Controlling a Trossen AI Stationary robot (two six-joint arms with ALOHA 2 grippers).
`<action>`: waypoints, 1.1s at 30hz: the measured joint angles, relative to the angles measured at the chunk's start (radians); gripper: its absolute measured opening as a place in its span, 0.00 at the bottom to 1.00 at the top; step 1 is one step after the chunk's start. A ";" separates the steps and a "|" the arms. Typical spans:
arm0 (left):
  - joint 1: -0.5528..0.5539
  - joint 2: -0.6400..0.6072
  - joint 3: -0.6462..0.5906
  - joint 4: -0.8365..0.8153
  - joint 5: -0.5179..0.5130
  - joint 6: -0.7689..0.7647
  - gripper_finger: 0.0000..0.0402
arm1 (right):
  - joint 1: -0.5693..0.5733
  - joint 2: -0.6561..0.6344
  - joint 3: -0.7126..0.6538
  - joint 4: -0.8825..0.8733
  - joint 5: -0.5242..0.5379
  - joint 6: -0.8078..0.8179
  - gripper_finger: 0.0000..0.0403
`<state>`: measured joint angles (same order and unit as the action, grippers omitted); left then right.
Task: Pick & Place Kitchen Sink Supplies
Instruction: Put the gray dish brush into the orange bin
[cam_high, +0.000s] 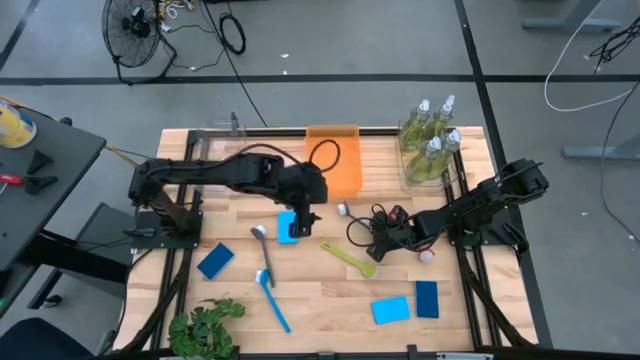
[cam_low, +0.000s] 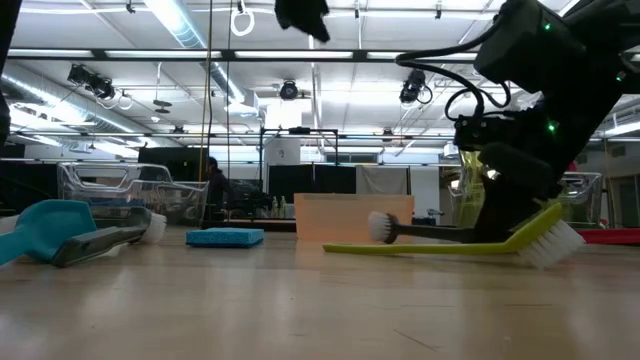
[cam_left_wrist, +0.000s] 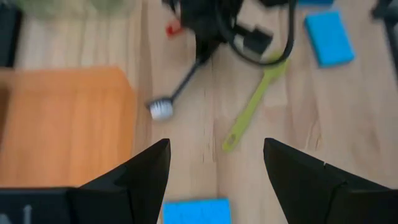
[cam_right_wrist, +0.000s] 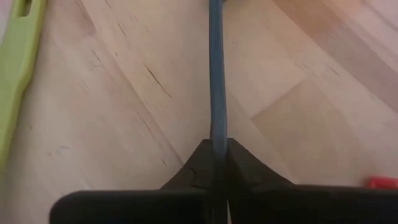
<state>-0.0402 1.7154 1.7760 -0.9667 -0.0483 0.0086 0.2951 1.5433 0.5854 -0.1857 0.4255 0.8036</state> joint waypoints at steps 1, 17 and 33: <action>0.000 -0.013 0.000 0.015 0.000 -0.002 0.66 | 0.000 0.000 0.000 0.003 -0.001 0.000 0.04; 0.005 -0.281 0.000 0.137 -0.077 -0.005 0.66 | 0.000 0.000 0.142 0.044 -0.013 -0.084 0.03; 0.077 -0.376 0.000 0.114 -0.090 0.038 0.66 | -0.251 0.000 0.436 -0.015 0.078 -0.092 0.03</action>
<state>0.0371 1.3391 1.7760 -0.8530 -0.1379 0.0463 0.0439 1.5429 1.0218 -0.2004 0.5034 0.7116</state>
